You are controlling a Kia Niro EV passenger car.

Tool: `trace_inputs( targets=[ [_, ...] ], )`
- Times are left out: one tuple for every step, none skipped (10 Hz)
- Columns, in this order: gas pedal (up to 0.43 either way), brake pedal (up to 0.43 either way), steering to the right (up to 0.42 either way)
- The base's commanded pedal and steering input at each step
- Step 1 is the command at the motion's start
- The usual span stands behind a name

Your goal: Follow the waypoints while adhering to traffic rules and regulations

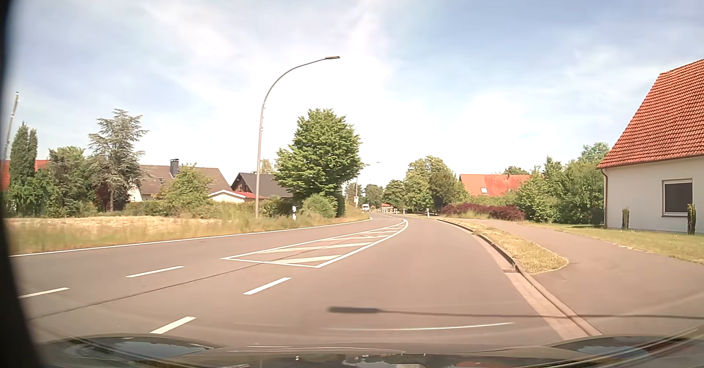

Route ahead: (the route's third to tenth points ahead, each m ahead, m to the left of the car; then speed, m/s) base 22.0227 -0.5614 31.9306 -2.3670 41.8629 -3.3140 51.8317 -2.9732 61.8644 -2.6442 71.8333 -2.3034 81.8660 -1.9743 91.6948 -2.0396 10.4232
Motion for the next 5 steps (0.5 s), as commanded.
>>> trace_inputs(
  targets=[
    [0.228, 0.0, 0.116],
    [0.228, 0.0, 0.108],
    [0.228, 0.0, 0.099],
    [0.228, 0.0, 0.092],
    [0.228, 0.0, 0.079]
  ],
)
